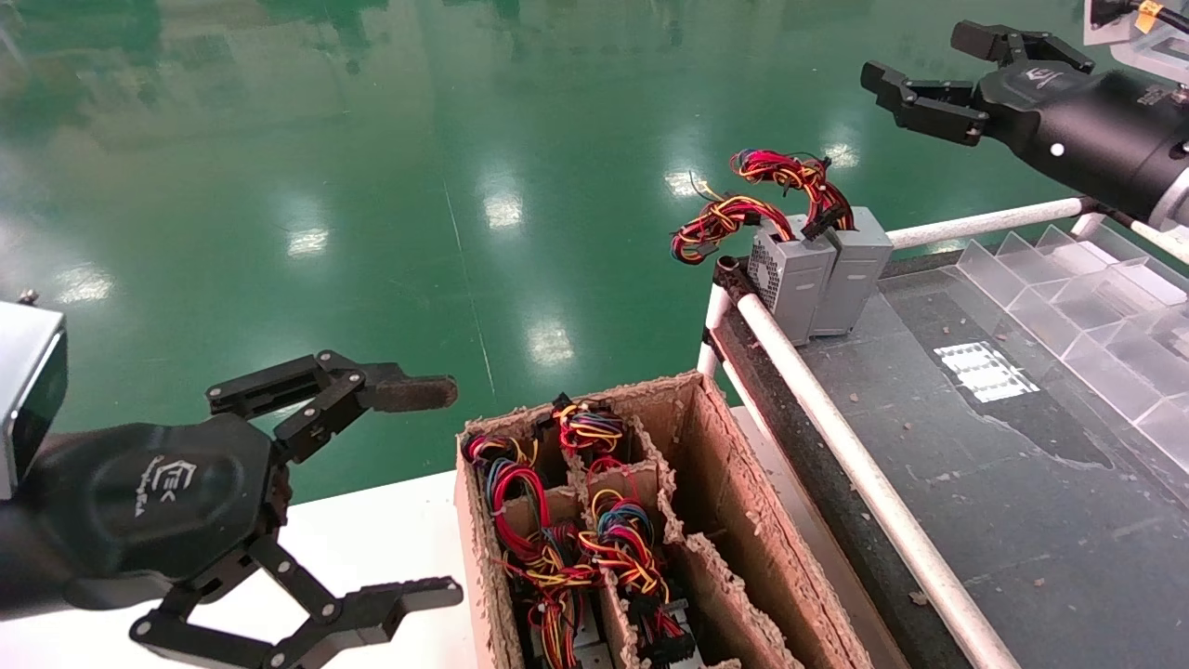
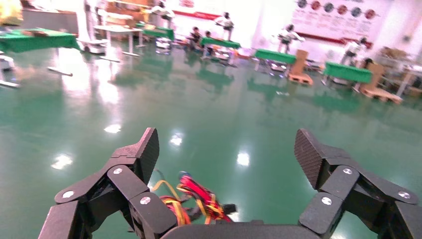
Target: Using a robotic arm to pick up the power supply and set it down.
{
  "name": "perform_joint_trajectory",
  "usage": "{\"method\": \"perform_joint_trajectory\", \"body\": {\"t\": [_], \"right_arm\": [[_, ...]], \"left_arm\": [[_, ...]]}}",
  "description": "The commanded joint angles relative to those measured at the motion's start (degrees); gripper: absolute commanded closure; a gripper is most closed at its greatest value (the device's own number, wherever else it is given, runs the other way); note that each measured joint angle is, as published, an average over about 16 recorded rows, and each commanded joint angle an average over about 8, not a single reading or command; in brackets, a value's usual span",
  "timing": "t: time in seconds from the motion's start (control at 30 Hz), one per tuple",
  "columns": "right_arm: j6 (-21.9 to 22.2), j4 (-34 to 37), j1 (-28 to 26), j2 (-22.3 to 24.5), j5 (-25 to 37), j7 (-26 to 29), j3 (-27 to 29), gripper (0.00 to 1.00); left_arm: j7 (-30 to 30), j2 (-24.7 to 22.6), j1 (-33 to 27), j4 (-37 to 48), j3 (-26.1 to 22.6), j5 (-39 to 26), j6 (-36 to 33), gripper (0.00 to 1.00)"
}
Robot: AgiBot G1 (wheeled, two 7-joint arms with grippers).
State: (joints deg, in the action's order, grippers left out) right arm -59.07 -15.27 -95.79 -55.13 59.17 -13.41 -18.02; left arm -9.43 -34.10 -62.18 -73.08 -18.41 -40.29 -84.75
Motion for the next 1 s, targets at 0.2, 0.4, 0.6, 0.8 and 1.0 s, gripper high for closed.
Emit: {"method": "perform_joint_trajectory", "body": {"t": [0.2, 0.4, 0.6, 0.8, 1.0], "right_arm": [[-4.02, -8.81, 5.17, 3.04, -2.62, 3.65, 0.3, 0.0], [-7.5, -16.43, 9.64, 5.67, -4.88, 6.81, 0.56, 0.0], [-10.95, -23.98, 14.08, 8.27, -7.12, 9.94, 0.82, 0.0], [-14.4, -31.55, 18.51, 10.88, -9.37, 13.07, 1.08, 0.0], [-16.99, -37.21, 21.84, 12.83, -11.05, 15.42, 1.27, 0.0]], "left_arm": [[0.01, 0.0, 0.0, 0.0, -0.01, 0.01, 0.0, 0.0], [0.01, 0.01, -0.01, 0.0, -0.02, 0.01, 0.01, 0.0], [0.02, 0.01, -0.01, 0.0, -0.03, 0.02, 0.01, 0.0], [0.02, 0.02, -0.01, 0.0, -0.04, 0.03, 0.01, 0.0], [0.02, 0.02, -0.01, 0.0, -0.05, 0.03, 0.02, 0.0]]}}
